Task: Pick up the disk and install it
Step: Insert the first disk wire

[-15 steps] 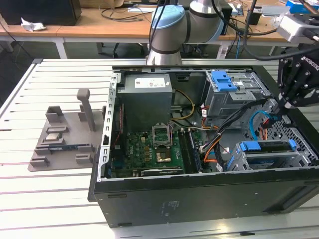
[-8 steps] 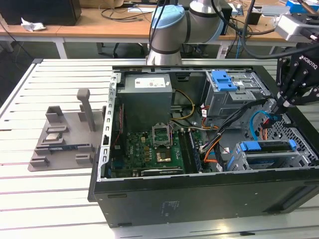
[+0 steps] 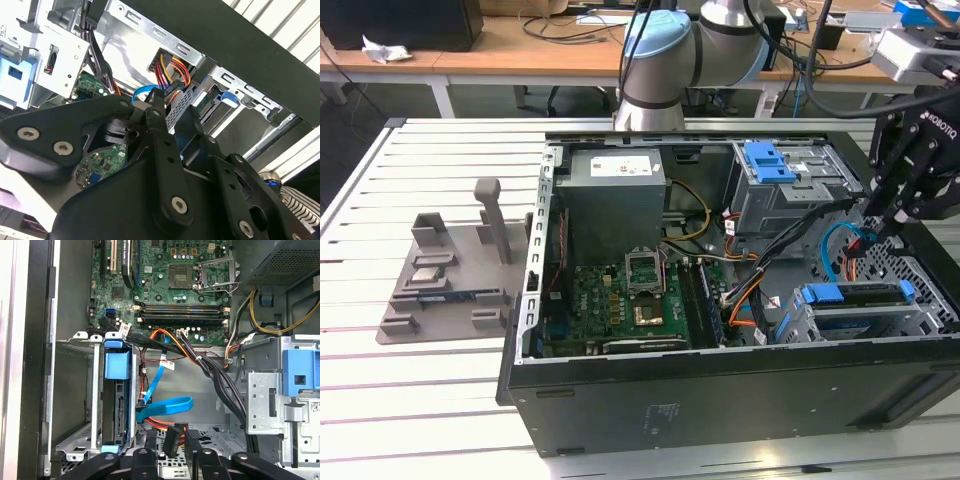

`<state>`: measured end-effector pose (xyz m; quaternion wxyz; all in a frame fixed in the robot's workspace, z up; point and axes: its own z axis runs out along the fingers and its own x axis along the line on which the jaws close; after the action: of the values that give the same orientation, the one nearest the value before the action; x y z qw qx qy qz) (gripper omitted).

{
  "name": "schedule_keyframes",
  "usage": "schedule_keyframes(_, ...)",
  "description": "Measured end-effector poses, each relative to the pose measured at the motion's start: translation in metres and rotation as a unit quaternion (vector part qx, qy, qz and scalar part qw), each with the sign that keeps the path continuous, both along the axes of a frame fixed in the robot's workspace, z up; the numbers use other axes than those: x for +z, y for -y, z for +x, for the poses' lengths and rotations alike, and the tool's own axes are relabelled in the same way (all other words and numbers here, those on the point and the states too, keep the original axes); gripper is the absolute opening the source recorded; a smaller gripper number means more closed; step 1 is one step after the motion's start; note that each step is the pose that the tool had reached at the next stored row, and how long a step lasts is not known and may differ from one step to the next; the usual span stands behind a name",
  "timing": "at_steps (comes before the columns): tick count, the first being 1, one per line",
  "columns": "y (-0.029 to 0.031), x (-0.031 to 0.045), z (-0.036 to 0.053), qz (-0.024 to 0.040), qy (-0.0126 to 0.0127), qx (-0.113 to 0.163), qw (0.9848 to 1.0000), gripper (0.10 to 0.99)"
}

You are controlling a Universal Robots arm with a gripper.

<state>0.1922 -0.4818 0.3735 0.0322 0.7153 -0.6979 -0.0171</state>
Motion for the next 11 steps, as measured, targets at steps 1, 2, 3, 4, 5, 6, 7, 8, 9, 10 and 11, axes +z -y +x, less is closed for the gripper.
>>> schedule_keyframes(1, -0.0003, -0.0004, 0.0001, -0.0009, -0.0001, 0.0, 1.0, 0.361)
schedule_keyframes(2, -0.0008, -0.0017, 0.0005, -0.0012, -0.0003, 0.0, 1.0, 0.361)
schedule_keyframes(3, -0.0013, -0.0034, 0.001, -0.0013, -0.0008, 0.0, 1.0, 0.361)
schedule_keyframes(4, -0.0022, -0.0051, 0.0014, -0.0013, -0.001, 0.0, 1.0, 0.361)
schedule_keyframes(5, -0.0036, -0.0074, 0.0022, -0.0013, -0.0013, 0.0, 1.0, 0.361)
schedule_keyframes(6, -0.0047, -0.0095, 0.0029, -0.0013, -0.0015, 0.0, 1.0, 0.361)
schedule_keyframes(7, -0.0056, -0.0114, 0.0036, -0.0013, -0.0016, 0.0, 1.0, 0.361)
schedule_keyframes(8, -0.0069, -0.0142, 0.0048, -0.0017, -0.0019, 0.0, 1.0, 0.361)
schedule_keyframes(9, -0.007, -0.0164, 0.0051, -0.0057, -0.0019, 0.0, 1.0, 0.361)
schedule_keyframes(10, -0.0069, -0.0172, 0.005, -0.0086, -0.0019, 0.0, 1.0, 0.361)
schedule_keyframes(11, -0.0067, -0.0176, 0.0051, -0.0103, -0.0019, 0.0, 0.9999, 0.361)
